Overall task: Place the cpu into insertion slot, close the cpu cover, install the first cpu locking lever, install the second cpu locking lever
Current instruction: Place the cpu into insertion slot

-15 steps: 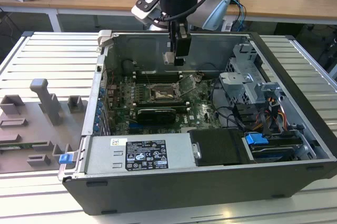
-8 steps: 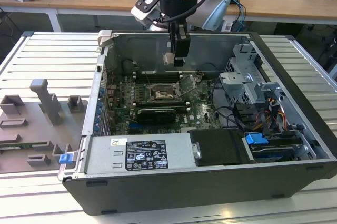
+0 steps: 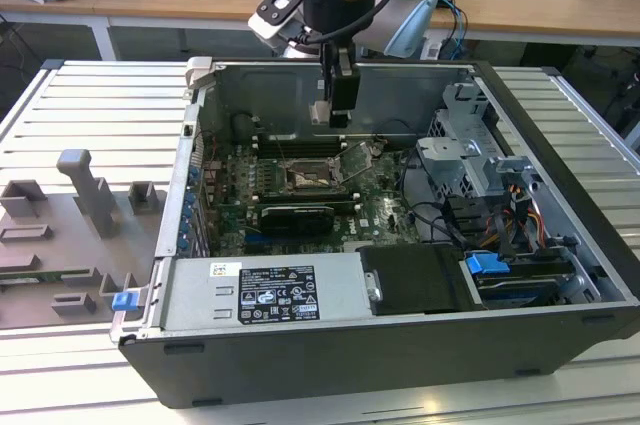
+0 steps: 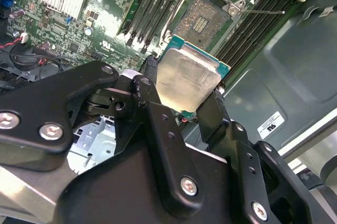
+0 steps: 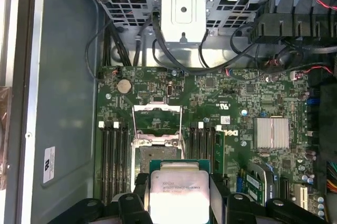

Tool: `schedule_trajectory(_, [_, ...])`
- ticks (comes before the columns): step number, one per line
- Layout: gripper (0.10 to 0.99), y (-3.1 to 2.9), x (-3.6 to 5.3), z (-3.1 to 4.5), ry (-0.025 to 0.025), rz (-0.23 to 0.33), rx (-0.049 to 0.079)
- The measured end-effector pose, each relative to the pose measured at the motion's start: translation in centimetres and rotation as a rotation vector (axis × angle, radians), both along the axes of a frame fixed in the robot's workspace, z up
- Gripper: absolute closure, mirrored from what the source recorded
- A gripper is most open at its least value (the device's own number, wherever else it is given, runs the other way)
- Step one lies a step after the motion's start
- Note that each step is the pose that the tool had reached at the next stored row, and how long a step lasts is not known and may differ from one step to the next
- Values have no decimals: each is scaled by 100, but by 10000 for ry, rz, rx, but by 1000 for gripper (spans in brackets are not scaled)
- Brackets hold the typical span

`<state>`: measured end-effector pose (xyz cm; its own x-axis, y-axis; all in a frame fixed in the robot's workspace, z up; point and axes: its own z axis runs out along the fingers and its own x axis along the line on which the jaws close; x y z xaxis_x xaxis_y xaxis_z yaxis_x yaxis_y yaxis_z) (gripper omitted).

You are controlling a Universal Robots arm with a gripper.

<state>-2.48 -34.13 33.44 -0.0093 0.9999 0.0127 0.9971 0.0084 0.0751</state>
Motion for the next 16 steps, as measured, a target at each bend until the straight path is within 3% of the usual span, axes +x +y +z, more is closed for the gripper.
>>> schedule_trajectory(16, [541, 0, 0, -55, 11, -514, 0])
